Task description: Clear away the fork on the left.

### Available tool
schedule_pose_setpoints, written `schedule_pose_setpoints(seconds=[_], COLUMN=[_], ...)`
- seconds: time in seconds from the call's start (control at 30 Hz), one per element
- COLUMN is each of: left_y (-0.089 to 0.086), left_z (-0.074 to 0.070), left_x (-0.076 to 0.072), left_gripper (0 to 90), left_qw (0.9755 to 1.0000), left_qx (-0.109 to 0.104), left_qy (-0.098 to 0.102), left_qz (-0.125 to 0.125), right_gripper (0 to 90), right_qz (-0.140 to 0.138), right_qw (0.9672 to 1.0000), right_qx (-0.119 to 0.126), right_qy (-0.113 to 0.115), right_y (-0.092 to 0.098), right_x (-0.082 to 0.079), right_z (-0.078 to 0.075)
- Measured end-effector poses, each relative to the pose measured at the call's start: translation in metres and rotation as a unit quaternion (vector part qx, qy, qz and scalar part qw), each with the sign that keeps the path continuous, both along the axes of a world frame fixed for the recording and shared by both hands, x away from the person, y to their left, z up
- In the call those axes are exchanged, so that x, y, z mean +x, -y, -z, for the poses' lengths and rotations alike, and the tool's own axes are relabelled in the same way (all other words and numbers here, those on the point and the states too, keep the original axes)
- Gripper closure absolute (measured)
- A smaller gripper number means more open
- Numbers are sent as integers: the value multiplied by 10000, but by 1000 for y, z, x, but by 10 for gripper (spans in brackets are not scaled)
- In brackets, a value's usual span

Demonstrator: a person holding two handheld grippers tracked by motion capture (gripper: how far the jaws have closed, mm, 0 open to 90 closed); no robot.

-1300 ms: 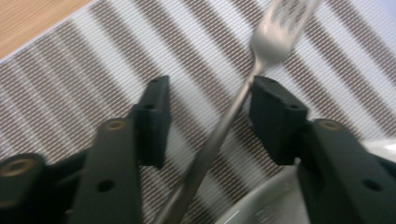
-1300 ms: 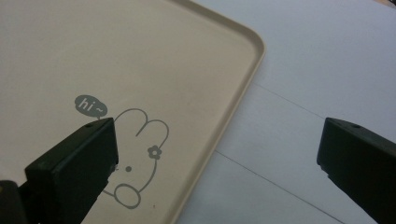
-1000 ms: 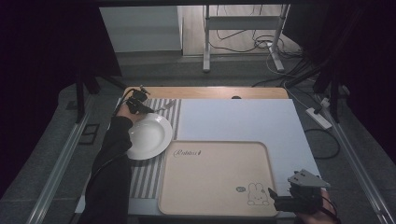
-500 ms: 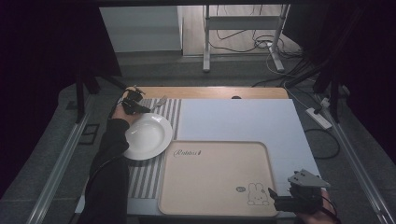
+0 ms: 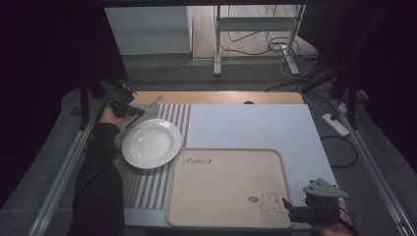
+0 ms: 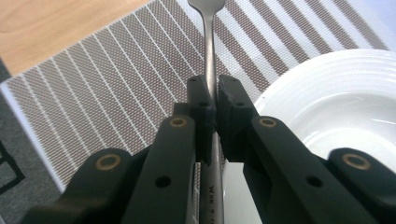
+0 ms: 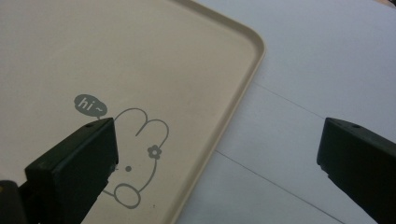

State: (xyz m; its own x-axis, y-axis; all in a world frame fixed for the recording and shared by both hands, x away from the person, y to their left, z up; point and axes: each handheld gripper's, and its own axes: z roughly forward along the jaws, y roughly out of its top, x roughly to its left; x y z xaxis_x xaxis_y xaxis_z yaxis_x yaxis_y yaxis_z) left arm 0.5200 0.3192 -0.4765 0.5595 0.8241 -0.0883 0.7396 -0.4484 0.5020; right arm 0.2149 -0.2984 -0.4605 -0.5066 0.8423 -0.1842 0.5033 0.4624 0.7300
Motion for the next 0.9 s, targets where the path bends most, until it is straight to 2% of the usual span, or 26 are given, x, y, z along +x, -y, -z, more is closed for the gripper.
schedule_pose_setpoints(seconds=[0.13, 0.37, 0.53, 0.63, 0.67, 0.7, 0.9], left_y=[-1, 3, 10, 15, 15, 20, 31], left_z=[-10, -21, -19, -16, -16, -15, -11], left_x=[-7, -21, -35, -48, -48, -56, -77], left_gripper=[841, 841, 841, 841, 841, 840, 840], left_qw=[9999, 9997, 9994, 9988, 9988, 9984, 9976], left_qx=[39, -116, -182, -305, -305, -339, -363], left_qy=[86, 82, 1, -40, -40, -54, -65], left_qz=[36, 222, 306, 392, 392, 448, 578], right_gripper=[0, 0, 0, 0, 0, 0, 0], right_qz=[-7, -16, -22, -17, -17, -13, -26], right_qw=[10000, 10000, 10000, 10000, 10000, 10000, 10000], right_qx=[-5, -12, -21, -30, -30, -37, -55], right_qy=[-8, 5, 24, 25, 25, 30, 36], right_y=[0, 0, -1, -1, -1, -1, -1], right_x=[0, 0, -1, -1, -1, -1, -1], right_z=[0, 0, 0, 0, 0, 0, 0])
